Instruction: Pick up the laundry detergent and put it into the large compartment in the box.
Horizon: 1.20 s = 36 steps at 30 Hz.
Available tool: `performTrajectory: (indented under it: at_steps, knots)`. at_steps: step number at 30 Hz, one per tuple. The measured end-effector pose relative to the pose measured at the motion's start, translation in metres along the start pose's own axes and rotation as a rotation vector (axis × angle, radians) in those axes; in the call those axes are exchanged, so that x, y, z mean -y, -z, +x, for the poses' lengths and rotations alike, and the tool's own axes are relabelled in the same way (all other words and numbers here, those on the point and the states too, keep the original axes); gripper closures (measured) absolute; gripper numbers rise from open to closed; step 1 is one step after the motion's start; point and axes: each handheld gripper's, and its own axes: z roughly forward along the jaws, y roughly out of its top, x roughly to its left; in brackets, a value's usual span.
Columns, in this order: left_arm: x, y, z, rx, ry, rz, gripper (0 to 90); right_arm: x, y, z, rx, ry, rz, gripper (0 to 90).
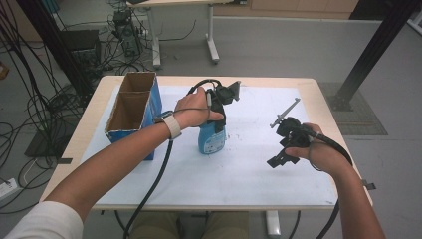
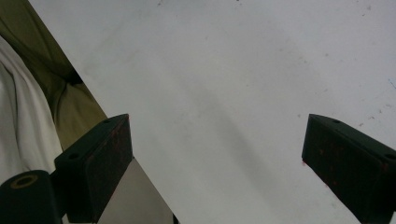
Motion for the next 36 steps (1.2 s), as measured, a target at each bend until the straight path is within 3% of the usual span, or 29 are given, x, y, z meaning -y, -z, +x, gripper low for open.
performTrajectory:
  at_steps: [36]
  knots:
    - [0.0023,-0.0001,0.0007,0.001,0.014,-0.011,38.2,-0.003,0.0006,-0.0001,0.001,0.004,0.001,8.5]
